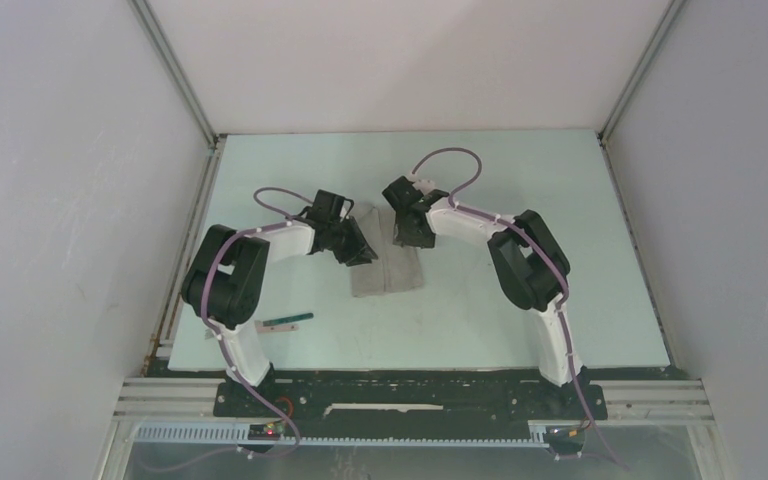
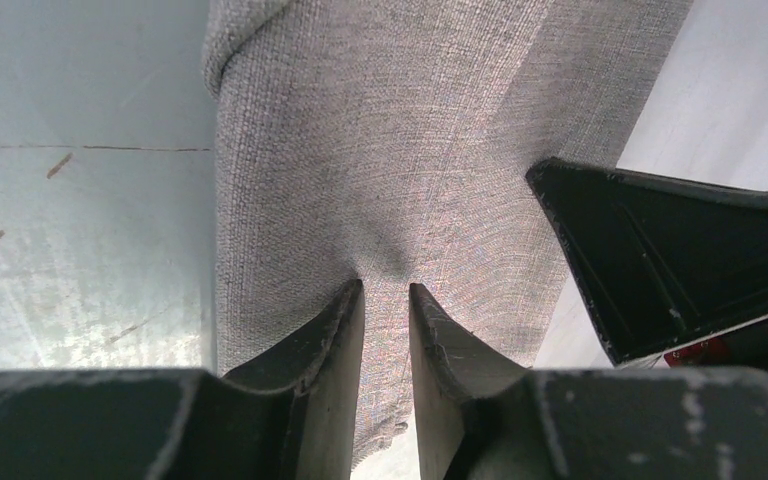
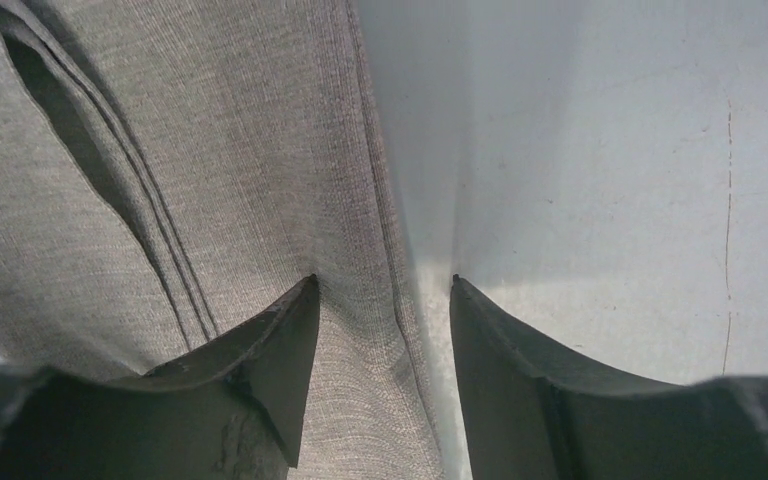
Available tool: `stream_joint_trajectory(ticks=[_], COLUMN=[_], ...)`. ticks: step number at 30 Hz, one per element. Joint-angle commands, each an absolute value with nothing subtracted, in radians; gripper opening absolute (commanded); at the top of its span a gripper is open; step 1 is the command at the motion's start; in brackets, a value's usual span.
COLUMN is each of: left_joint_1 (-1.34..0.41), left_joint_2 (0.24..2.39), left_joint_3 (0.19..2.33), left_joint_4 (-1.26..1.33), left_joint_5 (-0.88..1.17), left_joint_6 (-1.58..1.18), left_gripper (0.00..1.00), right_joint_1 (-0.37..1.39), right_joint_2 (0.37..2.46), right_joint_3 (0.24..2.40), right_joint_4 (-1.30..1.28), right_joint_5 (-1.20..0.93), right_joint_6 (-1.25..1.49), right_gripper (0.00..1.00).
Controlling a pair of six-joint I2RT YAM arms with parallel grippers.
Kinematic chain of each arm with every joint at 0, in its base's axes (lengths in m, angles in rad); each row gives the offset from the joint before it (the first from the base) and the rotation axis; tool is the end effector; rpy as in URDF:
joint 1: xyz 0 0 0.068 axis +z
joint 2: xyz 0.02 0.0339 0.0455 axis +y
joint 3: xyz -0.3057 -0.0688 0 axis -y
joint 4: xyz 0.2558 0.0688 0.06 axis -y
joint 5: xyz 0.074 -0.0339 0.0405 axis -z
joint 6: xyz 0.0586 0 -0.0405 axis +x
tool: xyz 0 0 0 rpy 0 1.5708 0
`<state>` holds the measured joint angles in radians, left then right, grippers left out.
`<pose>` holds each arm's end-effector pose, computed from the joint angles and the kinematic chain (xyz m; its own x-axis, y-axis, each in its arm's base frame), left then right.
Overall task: Fold the napkin into a case and place the utensils inside
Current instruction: Pick up the 2/3-rectangle-folded napkin at the center of the board.
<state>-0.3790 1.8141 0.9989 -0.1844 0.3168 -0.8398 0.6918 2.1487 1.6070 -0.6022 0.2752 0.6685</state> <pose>0.3489 -0.1586 0.1561 -0.9000 -0.4031 -0.1658 -0.2427 0.7795 -0.5775 0.3884 0.3010 0.1704 -0.8769 0.0482 -0.4782 0.0207 0.9978 0.0625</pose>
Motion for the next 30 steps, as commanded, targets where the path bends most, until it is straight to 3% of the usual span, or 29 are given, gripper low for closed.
stream_joint_trajectory(ticks=[1,13,21,30], left_joint_1=[-0.377,-0.377,-0.374,-0.374], left_joint_2=[1.797,1.815,1.813,1.799], left_joint_3=[0.972,0.956,0.949,0.959], left_joint_4=[-0.170,-0.130,-0.127,-0.138], left_joint_5=[0.299,0.332,0.330,0.323], left_joint_6=[-0.847,-0.877,-0.877,-0.865], left_gripper=[0.30,0.30,0.30,0.30], right_joint_1=[0.712,0.727,0.704,0.717], right_joint_2=[2.220,2.229,2.156,2.095], right_joint_3=[1.616,1.639,1.667,1.696], right_joint_4=[-0.612,-0.596,-0.526,-0.533], right_joint_5=[0.284,0.280,0.195,0.168], right_joint_6=[0.731,0.667,0.573,0.553], right_gripper=[0.56,0.29,0.00,0.00])
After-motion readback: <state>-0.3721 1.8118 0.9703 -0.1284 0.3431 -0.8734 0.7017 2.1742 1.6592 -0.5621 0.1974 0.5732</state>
